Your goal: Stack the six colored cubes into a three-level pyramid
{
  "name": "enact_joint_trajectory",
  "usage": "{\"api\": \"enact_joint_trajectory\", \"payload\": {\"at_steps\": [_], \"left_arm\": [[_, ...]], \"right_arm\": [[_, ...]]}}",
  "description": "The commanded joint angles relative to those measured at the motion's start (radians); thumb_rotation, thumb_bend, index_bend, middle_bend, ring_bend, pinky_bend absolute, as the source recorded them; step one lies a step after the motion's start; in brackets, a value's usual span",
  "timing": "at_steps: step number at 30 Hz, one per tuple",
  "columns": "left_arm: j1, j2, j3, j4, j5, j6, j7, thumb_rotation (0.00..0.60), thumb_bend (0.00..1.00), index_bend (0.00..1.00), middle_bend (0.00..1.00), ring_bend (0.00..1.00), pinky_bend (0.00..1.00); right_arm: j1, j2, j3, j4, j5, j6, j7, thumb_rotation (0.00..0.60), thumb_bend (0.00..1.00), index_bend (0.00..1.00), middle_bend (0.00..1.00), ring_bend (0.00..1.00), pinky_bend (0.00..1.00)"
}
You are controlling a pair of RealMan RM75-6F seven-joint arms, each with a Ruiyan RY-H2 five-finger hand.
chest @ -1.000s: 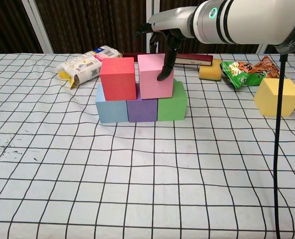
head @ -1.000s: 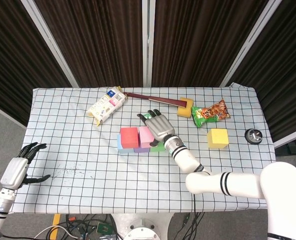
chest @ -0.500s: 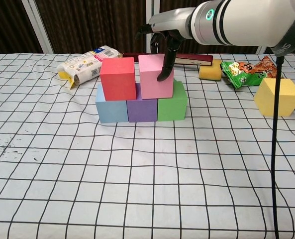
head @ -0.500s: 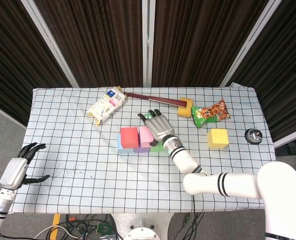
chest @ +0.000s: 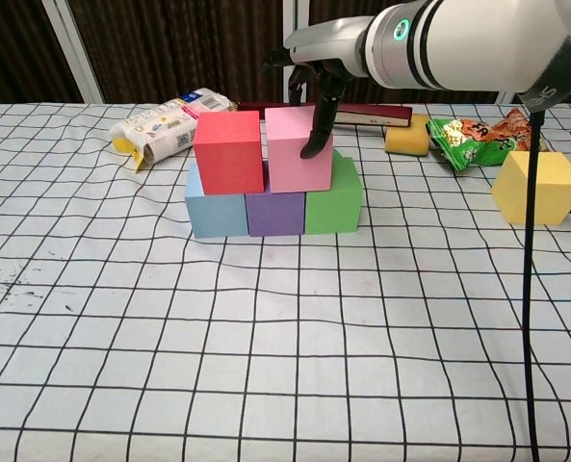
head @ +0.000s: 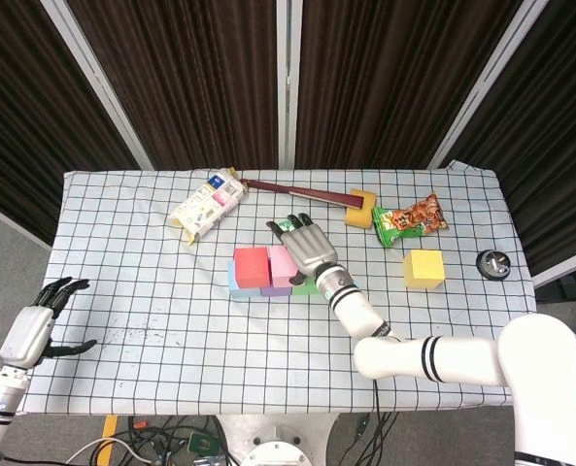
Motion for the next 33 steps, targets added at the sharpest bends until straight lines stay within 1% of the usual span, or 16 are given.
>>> {"api": "enact_joint_trajectory", "payload": {"at_steps": [1, 33], "left_arm": [[0.000, 0.000, 0.000, 0.001, -0.001, 0.000, -0.003, 0.600, 0.03, 0.13, 0.17, 0.07, 0.11], [0.000, -0.001, 0.001, 0.005, 0.000, -0.002, -0.006, 0.600, 0.03, 0.13, 0.17, 0.07, 0.11]], "right_arm": [[-0.001, -0.002, -0.001, -0.001, 0.000, 0.003, -0.002, 0.600, 0.12, 0.00, 0.49, 0.02, 0.00], [-0.017, -0.014, 0.012, 0.017, -0.011, -0.004, 0.003, 0.600, 0.12, 0.00, 0.49, 0.03, 0.00]]}}
